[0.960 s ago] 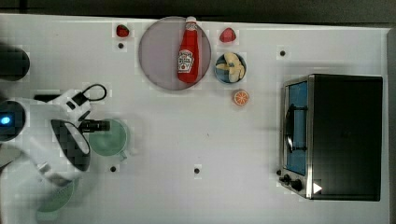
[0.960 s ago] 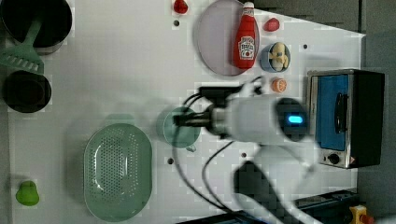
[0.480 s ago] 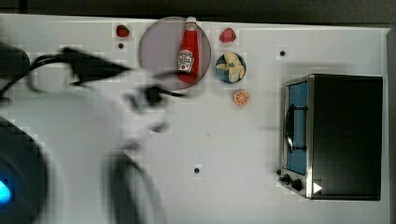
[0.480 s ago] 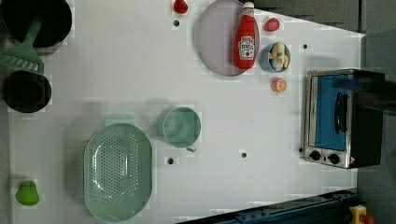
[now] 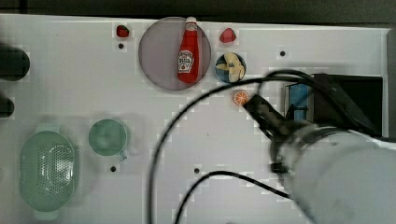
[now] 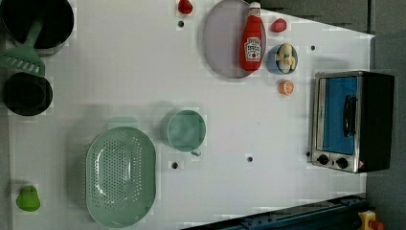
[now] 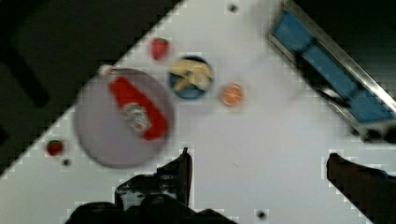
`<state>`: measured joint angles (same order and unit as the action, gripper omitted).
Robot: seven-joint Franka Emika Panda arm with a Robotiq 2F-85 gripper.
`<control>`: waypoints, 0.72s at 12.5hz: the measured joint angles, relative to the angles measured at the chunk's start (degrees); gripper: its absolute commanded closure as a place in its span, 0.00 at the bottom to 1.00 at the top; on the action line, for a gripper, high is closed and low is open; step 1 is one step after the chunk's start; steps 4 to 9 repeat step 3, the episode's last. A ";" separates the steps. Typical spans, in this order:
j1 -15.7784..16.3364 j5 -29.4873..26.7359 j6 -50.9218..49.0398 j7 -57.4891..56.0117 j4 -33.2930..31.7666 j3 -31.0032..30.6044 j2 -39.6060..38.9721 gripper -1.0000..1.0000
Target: Drag mug right to left.
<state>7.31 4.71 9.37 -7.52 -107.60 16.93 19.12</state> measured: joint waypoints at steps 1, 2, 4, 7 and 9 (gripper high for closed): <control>-1.01 0.33 -2.57 0.00 -0.84 0.25 -0.84 0.00; -1.08 0.55 -4.86 0.00 -1.96 0.08 -1.76 0.00; -0.89 0.52 -7.02 0.00 -2.46 -0.59 -3.05 0.00; -0.89 0.52 -7.02 0.00 -2.46 -0.59 -3.05 0.00; -0.89 0.52 -7.02 0.00 -2.46 -0.59 -3.05 0.00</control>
